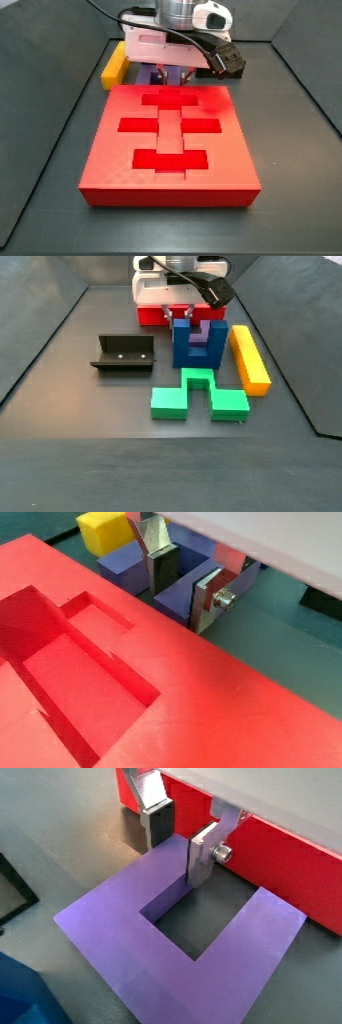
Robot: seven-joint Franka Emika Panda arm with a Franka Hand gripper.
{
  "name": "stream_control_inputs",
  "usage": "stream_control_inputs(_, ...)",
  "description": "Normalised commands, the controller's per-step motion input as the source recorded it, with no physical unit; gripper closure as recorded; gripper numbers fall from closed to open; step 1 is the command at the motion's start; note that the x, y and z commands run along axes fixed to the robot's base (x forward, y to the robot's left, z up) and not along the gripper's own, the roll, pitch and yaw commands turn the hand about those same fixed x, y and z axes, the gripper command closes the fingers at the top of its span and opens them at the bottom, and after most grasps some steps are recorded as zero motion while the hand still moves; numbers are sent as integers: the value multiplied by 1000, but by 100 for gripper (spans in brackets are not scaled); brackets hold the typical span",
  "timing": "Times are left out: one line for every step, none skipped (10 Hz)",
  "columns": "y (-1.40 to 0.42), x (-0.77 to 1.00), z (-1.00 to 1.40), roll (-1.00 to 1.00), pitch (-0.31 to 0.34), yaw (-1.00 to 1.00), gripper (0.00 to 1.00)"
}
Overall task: Pick up the purple object. Move up. Place the purple object on the fixture. Regrasp the purple object. Move to above the board. Insert the purple object.
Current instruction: Pick up the purple object, then move up.
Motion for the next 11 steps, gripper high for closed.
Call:
stream_control_inputs(0, 0, 0, 0, 0, 0, 100)
stream_control_inputs(0, 0, 0, 0, 0, 0, 100)
stream_control_inputs(0, 0, 0, 0, 0, 0, 100)
stream_control_inputs(0, 0, 0, 0, 0, 0, 100)
stream_control_inputs(0, 0, 0, 0, 0, 0, 100)
stream_control_inputs(0, 0, 0, 0, 0, 0, 100)
stream_control_inputs(0, 0, 0, 0, 0, 0, 100)
stream_control_inputs(0, 0, 0, 0, 0, 0, 100)
stream_control_inputs(0, 0, 0, 0, 0, 0, 100)
stream_control_inputs(0, 0, 833, 0, 0, 0, 100)
stream_control_inputs(-5, -10, 817, 2, 16, -23, 100)
